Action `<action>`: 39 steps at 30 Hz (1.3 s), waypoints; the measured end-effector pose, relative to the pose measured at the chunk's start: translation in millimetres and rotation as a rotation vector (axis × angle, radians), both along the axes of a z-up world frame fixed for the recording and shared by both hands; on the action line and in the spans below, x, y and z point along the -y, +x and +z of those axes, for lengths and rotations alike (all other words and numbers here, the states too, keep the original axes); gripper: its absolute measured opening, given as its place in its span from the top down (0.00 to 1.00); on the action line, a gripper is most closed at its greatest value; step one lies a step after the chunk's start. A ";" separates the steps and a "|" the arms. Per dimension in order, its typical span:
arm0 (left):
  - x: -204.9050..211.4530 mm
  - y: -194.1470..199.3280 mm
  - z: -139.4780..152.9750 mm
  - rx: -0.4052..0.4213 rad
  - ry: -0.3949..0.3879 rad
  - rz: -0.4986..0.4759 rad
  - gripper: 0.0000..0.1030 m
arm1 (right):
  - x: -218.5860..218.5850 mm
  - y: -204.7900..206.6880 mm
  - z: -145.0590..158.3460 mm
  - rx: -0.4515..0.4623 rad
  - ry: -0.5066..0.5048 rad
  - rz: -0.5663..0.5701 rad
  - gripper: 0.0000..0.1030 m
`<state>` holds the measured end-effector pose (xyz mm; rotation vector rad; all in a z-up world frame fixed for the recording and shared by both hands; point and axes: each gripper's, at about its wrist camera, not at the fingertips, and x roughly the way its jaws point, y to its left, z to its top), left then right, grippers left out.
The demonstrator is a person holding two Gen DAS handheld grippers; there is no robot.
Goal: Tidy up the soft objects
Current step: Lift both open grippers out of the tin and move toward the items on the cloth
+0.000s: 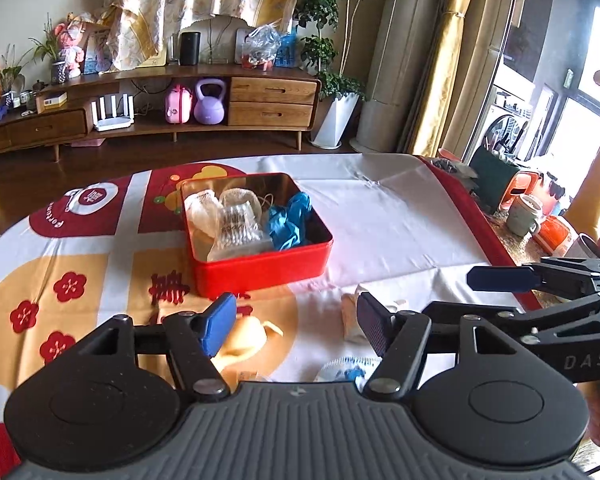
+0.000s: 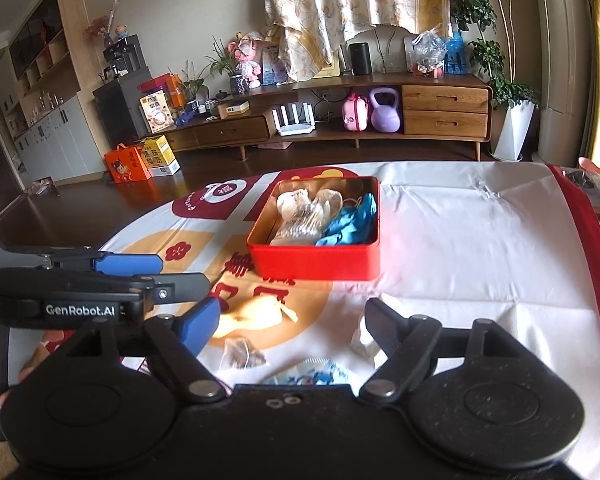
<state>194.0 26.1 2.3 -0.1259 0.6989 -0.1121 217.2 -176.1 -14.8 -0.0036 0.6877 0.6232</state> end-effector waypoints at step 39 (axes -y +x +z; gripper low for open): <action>14.3 -39.6 -97.1 -0.090 0.025 0.109 0.18 | 16.9 -36.0 -106.9 -0.061 -0.190 0.060 0.00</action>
